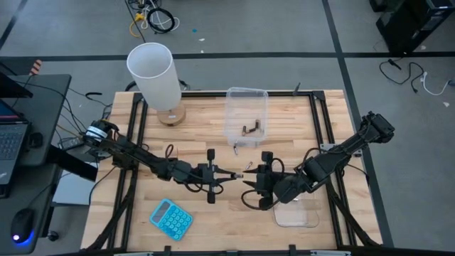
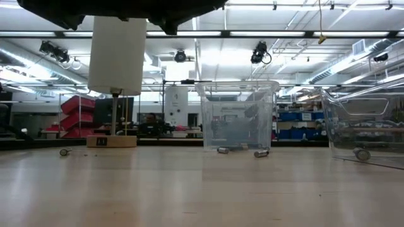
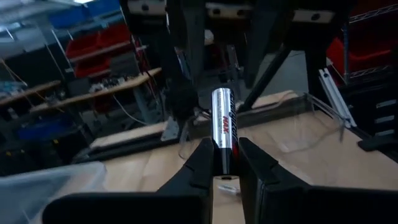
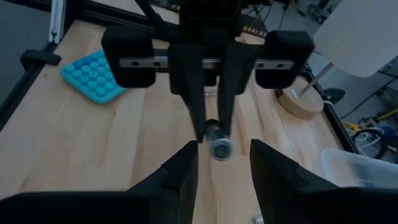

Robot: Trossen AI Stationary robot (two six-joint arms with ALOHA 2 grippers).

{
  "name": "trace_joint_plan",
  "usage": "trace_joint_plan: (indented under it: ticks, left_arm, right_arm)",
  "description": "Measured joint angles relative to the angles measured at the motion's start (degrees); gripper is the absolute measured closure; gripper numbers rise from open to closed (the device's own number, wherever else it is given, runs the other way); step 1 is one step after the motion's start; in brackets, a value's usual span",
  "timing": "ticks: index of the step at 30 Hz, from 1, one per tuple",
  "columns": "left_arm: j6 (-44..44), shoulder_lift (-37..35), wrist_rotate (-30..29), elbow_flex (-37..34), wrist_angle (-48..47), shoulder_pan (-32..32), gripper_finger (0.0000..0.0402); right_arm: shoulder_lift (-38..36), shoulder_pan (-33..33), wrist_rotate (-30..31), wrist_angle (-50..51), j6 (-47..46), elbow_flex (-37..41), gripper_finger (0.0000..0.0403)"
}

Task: Sort batteries
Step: Put the silver battery into the bottom transparent bin

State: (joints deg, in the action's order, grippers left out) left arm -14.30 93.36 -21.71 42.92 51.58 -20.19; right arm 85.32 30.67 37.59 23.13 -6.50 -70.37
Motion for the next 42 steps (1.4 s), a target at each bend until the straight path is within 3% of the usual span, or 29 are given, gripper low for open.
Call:
trace_joint_plan:
  ticks: [7,27,37,42]
  left_arm:
    - [-3.5,0.0,0.2,0.0,3.7,0.1,0.0368]
    - [-1.9,0.0,-0.5,0.0,4.3,1.1,0.0367]
    - [-1.9,0.0,-0.4,0.0,4.1,1.1,0.0367]
    - [-1.8,0.0,3.0,0.0,4.4,1.1,0.0366]
  right_arm:
    - [0.0,-1.5,-1.9,-1.5,0.7,0.0,0.0259]
    - [0.0,-3.7,-6.2,-4.2,2.7,0.0,0.0265]
    - [0.0,-3.8,-6.2,-3.6,3.8,0.0,0.0312]
    - [0.0,-3.7,-6.4,-2.5,4.1,0.0,0.0353]
